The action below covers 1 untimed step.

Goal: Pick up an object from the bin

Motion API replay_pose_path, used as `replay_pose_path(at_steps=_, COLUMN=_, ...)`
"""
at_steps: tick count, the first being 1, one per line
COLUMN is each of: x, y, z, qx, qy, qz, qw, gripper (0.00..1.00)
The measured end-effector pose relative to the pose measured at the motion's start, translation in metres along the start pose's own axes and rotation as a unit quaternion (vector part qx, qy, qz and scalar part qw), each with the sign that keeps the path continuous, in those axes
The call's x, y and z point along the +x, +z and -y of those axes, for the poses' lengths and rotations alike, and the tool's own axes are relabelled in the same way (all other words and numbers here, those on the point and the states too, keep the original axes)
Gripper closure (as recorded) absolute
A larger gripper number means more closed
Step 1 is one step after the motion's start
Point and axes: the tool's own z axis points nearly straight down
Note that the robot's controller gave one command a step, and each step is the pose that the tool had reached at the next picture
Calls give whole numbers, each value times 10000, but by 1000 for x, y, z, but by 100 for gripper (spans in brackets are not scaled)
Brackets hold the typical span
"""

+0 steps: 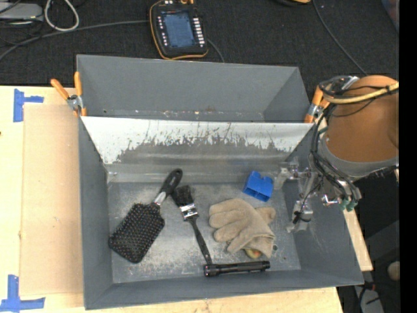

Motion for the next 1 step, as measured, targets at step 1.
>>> replay_pose_path(at_steps=1, x=23, y=51, z=-52, qx=-19, qy=167, qz=-37, qw=9999, gripper=0)
